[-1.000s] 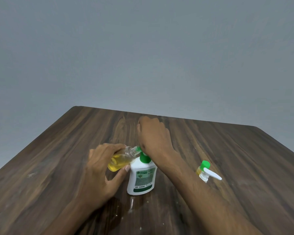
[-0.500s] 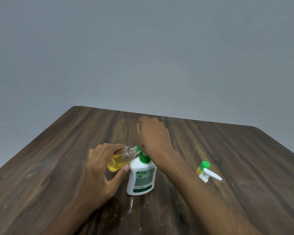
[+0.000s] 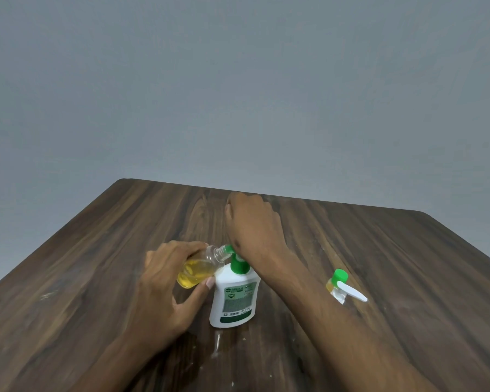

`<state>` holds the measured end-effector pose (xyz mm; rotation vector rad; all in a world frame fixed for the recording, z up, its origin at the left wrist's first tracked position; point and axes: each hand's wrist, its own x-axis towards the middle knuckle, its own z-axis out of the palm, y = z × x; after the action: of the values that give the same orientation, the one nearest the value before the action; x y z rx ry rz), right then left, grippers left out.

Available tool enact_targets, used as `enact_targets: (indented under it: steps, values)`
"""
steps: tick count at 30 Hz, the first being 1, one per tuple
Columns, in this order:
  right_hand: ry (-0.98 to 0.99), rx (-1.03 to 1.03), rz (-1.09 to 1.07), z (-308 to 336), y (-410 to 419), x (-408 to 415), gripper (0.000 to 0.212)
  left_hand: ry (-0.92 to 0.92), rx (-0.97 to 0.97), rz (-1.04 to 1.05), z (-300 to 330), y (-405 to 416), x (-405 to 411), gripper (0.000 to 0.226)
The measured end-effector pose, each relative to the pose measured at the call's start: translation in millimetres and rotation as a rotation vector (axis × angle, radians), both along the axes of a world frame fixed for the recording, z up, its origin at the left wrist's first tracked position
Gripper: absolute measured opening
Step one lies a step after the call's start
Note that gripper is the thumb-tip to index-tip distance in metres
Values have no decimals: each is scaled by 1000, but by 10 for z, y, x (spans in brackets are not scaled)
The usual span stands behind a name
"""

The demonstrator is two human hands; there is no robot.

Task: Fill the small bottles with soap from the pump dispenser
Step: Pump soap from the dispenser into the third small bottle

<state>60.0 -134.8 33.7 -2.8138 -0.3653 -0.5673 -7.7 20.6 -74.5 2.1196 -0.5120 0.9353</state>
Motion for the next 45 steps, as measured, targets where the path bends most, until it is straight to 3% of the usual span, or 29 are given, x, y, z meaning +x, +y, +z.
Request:
enact_targets:
  steps: [45]
  values:
    - [24,2,4,-28,11,2,10,-7,-16,1,-48,20,32,38]
